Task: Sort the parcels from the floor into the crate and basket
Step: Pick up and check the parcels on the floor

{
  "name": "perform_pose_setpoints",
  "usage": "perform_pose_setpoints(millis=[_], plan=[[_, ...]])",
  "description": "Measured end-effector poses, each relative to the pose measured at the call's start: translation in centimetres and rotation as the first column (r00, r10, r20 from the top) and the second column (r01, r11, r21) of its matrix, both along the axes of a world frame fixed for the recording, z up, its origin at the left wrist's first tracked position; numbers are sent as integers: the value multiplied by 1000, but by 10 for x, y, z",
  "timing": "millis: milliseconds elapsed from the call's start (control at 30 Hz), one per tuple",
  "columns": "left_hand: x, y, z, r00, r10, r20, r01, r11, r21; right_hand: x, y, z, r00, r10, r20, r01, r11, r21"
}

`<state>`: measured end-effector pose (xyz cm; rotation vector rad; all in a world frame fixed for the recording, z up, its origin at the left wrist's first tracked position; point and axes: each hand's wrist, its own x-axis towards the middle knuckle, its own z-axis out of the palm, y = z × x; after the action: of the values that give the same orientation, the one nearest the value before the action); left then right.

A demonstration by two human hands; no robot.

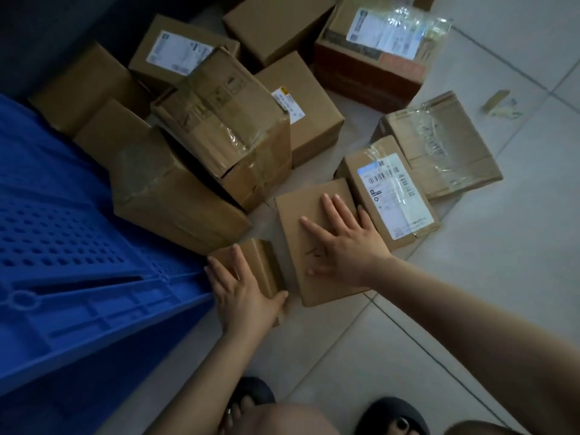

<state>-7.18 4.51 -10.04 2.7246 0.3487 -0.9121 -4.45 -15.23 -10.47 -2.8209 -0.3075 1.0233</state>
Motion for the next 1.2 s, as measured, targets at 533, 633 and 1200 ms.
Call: perform_pose_setpoints(millis=[533, 633, 1200], plan=[[61, -10, 49, 628, 335, -703, -708, -128, -694, -14, -43, 17, 566, -824, 20, 607, 433, 666], [55, -14, 37, 604, 212, -768, -726, -253, -640, 1, -25, 36, 341, -661, -668, 756, -230, 613], [68, -2, 34, 634, 201, -747, -754, -56, -654, 16, -31, 46, 402, -730, -552, 737, -100, 669]])
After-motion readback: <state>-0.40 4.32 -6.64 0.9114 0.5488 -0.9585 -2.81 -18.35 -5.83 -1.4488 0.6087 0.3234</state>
